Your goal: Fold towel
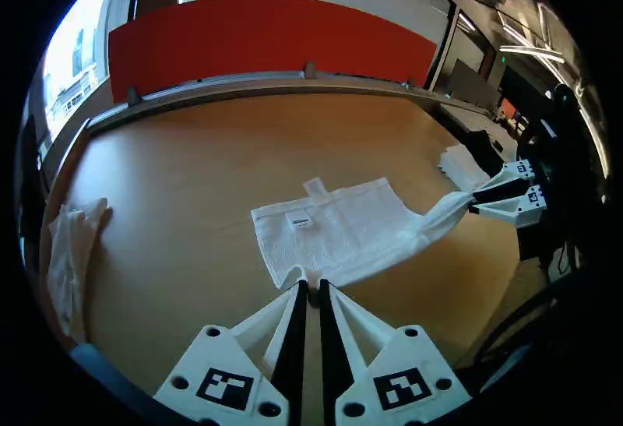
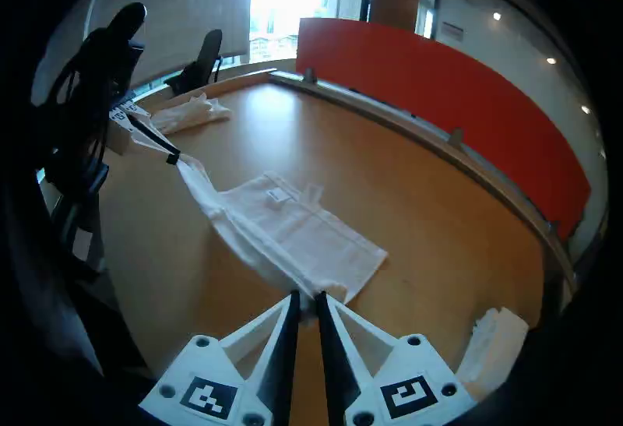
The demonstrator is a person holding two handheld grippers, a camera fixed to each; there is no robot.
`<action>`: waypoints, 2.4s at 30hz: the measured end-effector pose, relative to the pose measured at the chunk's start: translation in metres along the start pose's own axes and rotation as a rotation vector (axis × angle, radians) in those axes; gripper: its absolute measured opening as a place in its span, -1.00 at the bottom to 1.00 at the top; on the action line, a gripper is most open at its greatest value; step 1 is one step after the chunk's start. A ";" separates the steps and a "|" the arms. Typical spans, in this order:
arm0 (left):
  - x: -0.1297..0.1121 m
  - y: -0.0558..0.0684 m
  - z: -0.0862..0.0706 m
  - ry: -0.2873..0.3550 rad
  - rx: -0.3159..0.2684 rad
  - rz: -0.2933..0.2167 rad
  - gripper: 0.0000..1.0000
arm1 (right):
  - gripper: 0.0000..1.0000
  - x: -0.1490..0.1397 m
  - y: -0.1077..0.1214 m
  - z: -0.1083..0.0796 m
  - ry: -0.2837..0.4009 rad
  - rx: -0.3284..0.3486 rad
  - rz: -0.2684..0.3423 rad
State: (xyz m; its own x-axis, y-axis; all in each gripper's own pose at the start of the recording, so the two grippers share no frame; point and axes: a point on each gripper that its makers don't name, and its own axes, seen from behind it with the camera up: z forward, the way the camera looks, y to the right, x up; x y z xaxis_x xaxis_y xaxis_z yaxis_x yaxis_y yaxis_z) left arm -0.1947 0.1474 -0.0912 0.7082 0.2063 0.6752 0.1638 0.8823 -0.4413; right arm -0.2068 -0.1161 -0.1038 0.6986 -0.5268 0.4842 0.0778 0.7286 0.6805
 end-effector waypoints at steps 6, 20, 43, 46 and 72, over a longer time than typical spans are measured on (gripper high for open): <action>0.008 -0.007 0.019 0.001 0.009 -0.029 -0.77 | -0.66 -0.002 0.014 0.017 -0.027 -0.009 -0.013; 0.024 -0.028 0.065 -0.016 0.041 -0.031 -0.77 | -0.66 0.004 0.050 0.053 -0.053 -0.033 -0.005; 0.023 -0.042 0.098 -0.041 0.068 -0.005 -0.78 | -0.66 -0.009 0.066 0.078 -0.100 -0.028 0.011; 0.023 -0.044 0.102 -0.043 0.072 -0.002 -0.78 | -0.66 -0.010 0.068 0.081 -0.104 -0.029 0.014; 0.007 -0.057 0.128 -0.084 0.126 0.003 -0.57 | -0.61 -0.024 0.077 0.109 -0.128 -0.040 0.041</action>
State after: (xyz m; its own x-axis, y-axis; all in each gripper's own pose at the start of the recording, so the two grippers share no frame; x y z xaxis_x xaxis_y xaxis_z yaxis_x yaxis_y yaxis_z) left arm -0.2869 0.1525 0.0149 0.6479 0.2388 0.7233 0.0707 0.9266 -0.3693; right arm -0.2957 -0.0953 -0.0033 0.6058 -0.5460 0.5787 0.0815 0.7661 0.6375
